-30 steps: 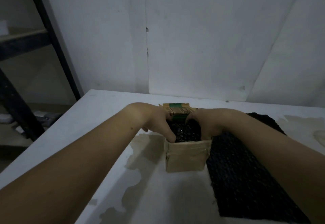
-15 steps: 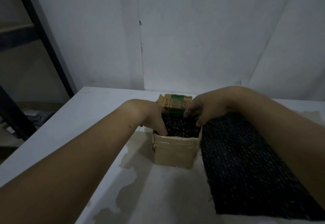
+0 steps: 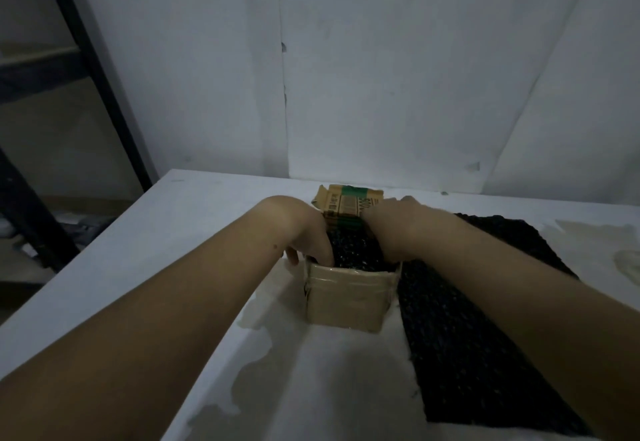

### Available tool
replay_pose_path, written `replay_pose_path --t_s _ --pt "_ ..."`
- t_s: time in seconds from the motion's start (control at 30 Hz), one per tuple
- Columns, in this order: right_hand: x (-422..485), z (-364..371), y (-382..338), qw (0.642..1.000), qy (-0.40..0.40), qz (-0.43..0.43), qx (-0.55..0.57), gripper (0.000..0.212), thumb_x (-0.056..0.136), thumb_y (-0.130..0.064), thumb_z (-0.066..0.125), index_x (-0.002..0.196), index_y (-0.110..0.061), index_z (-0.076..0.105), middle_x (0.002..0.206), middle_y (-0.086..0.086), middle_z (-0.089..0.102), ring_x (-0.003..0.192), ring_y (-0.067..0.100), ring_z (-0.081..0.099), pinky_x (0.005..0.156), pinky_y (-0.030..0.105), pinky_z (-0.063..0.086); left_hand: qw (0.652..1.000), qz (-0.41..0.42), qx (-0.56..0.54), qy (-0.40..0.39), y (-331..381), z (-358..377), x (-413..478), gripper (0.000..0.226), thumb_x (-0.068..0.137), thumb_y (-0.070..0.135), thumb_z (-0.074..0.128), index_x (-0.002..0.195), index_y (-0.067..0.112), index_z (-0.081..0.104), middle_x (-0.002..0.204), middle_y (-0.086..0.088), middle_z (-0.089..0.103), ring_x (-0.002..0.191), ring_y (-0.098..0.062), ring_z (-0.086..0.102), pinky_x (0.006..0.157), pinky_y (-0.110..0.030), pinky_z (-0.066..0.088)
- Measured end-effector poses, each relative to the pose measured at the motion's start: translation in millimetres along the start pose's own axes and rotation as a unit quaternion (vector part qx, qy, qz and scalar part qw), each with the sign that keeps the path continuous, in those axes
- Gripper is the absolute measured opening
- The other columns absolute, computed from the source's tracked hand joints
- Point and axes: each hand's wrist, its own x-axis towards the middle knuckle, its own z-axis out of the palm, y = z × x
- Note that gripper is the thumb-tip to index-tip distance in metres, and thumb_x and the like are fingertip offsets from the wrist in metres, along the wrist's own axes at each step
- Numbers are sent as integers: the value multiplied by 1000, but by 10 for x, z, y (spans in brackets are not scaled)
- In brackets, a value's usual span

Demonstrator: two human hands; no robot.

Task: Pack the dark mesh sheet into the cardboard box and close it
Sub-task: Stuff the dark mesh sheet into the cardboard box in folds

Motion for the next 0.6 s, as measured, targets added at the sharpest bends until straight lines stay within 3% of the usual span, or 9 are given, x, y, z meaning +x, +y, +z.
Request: replay_pose_path --t_s 0.07,0.1,0.17,0.23,0.33,0.43,0.5,0.6 --pt "-98 -104 122 996 -36 5 82 49 77 -28 73 121 -20 53 115 4 61 101 23 58 86 35 50 1000 8 11 5 -1 3 -34 56 81 45 72 132 26 57 90 12 62 94 -11 69 70 -24 54" --pt "-140 -158 185 994 -17 -2 108 48 77 -29 72 120 -22 53 114 3 62 100 23 58 85 35 50 999 16 24 18 -19 0 -53 57 81 47 71 132 27 57 93 10 62 92 -12 67 68 -25 53" --pt "-219 -212 275 992 56 -18 109 24 83 -23 61 106 -27 55 105 -1 62 93 21 56 79 31 42 995 37 57 74 -75 5 -89 51 81 47 68 128 30 60 103 5 65 93 -15 62 70 -28 48" --pt "-278 -167 272 994 55 -30 90 13 88 -18 53 96 -29 53 95 -6 57 85 16 50 76 30 32 991 51 37 117 -135 41 -126 42 84 46 61 123 32 63 112 4 65 98 -16 60 74 -29 45" --pt "-326 46 195 993 -20 -51 106 26 87 -11 48 108 -27 48 104 -3 53 99 18 50 93 31 28 992 54 10 111 -165 134 -169 36 91 45 49 121 30 63 110 5 61 96 -15 56 69 -26 40" --pt "-334 145 157 993 -31 -54 104 39 85 -9 48 121 -24 40 118 3 47 118 22 42 116 42 11 994 53 24 96 -153 225 -146 35 94 38 46 124 26 60 115 0 60 97 -17 54 70 -29 39" --pt "-314 172 146 992 -41 -50 109 42 86 -8 45 124 -21 37 124 7 44 125 24 35 119 49 1 994 52 25 96 -135 249 -113 35 94 35 47 125 25 61 120 -2 62 98 -18 55 73 -30 40" --pt "-300 183 152 988 -18 -40 145 42 86 -9 48 125 -21 37 124 7 44 123 25 38 119 48 1 993 43 40 105 -106 229 -103 35 93 35 50 123 22 64 117 -3 64 99 -19 58 72 -29 41"
